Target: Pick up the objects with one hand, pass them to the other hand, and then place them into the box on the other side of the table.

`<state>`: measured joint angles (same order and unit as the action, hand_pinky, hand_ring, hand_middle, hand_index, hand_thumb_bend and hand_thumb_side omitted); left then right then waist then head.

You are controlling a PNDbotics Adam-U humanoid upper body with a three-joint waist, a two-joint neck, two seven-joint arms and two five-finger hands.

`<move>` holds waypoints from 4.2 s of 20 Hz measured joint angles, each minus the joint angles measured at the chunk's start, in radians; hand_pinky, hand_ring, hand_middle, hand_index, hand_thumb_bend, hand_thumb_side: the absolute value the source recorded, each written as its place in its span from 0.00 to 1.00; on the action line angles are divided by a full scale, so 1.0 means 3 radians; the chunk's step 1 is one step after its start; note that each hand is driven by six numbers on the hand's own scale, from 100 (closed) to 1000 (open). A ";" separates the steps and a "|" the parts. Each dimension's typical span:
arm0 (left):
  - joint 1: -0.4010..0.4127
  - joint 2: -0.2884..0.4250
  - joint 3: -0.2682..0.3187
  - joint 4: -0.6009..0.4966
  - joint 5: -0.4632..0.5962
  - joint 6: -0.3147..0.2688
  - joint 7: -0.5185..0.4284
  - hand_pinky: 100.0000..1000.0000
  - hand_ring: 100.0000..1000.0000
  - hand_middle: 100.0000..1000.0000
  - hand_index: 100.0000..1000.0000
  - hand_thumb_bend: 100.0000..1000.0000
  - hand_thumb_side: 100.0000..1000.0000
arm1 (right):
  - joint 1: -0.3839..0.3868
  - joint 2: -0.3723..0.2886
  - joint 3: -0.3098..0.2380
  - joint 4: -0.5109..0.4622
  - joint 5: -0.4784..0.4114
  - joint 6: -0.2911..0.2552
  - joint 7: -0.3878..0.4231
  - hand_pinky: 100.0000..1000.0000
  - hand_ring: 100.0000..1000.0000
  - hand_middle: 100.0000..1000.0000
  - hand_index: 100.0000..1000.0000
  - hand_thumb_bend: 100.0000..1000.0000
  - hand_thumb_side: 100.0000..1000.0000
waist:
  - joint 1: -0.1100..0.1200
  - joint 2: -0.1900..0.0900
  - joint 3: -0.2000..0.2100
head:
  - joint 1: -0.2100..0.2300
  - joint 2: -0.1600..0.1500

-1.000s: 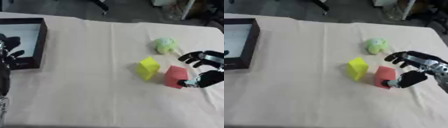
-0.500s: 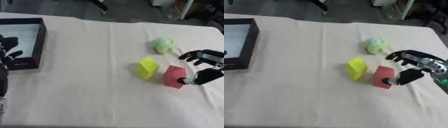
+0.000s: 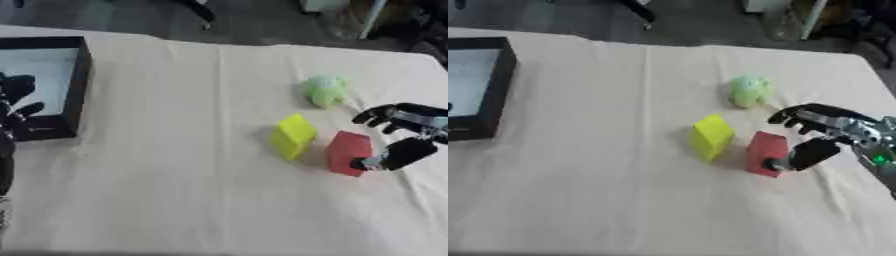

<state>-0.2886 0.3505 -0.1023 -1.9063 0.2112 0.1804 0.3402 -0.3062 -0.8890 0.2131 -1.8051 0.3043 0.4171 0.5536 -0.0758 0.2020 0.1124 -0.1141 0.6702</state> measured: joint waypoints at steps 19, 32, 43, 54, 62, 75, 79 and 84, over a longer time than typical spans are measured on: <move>-0.0011 -0.0002 -0.0003 0.0000 0.0020 0.0008 -0.0012 0.78 0.86 0.70 0.67 0.00 0.79 | -0.0150 0.0161 0.0139 0.0518 0.0098 -0.0043 -0.0071 0.86 0.85 0.74 0.78 0.38 0.08 | 0.0000 0.0004 0.0025 | -0.0008 -0.0043; -0.0028 -0.0004 -0.0020 0.0000 0.0023 0.0010 -0.0017 0.78 0.86 0.70 0.66 0.00 0.79 | -0.0043 0.0199 0.0136 0.0532 -0.0216 0.0015 -0.0501 0.79 0.69 0.45 0.49 0.27 0.00 | 0.0000 0.0004 0.0025 | -0.0005 -0.0047; -0.0028 -0.0004 -0.0018 0.0000 0.0023 0.0010 -0.0015 0.78 0.86 0.70 0.66 0.00 0.79 | 0.0169 0.0300 -0.0242 -0.0078 -0.0817 0.0218 -0.1427 0.68 0.59 0.38 0.42 0.11 0.00 | 0.0000 0.0004 -0.0015 | 0.0029 -0.0047; -0.0028 -0.0004 -0.0016 -0.0001 0.0022 0.0006 -0.0009 0.78 0.86 0.70 0.67 0.00 0.79 | 0.0133 0.0542 -0.0242 -0.0580 -0.1117 -0.0107 -0.2227 0.66 0.58 0.40 0.45 0.06 0.00 | 0.0001 0.0004 -0.0016 | 0.0044 -0.0045; -0.0136 -0.0026 -0.0014 -0.0040 0.0023 0.0010 -0.0014 0.78 0.87 0.71 0.67 0.00 0.74 | -0.0100 0.0790 -0.0039 -0.0582 -0.0954 -0.0279 -0.2292 0.66 0.59 0.42 0.47 0.05 0.00 | 0.0078 0.0004 -0.0004 | -0.0039 -0.0041; -0.0934 0.0798 -0.0207 -0.0250 -0.0070 0.0170 -0.0593 0.79 0.88 0.74 0.70 0.00 0.51 | -0.0531 0.0964 0.0307 -0.0582 -0.0850 -0.0103 -0.2239 0.66 0.60 0.43 0.48 0.03 0.00 | 0.0225 -0.0001 0.0067 | -0.0102 0.0018; -0.1183 0.1093 -0.0379 -0.0256 -0.0153 0.0317 -0.1046 0.80 0.88 0.75 0.71 0.00 0.46 | -0.0639 0.0989 0.0447 -0.0582 -0.0784 -0.0053 -0.2193 0.67 0.60 0.44 0.49 0.03 0.00 | 0.0250 -0.0001 0.0080 | -0.0108 0.0026; -0.1494 0.1300 -0.0649 -0.0268 -0.0339 0.0475 -0.1582 0.80 0.88 0.76 0.74 0.00 0.42 | -0.0771 0.1049 0.0607 -0.0582 -0.0745 0.0117 -0.2207 0.66 0.61 0.44 0.49 0.03 0.00 | 0.0265 -0.0009 0.0089 | -0.0116 0.0047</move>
<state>-0.7368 0.7405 -0.2970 -1.9868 0.1095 0.3229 -0.1344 -0.5376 -0.5741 0.3951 -1.9796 0.0808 0.4522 -0.1085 0.0038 0.1994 0.1393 -0.1489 0.6842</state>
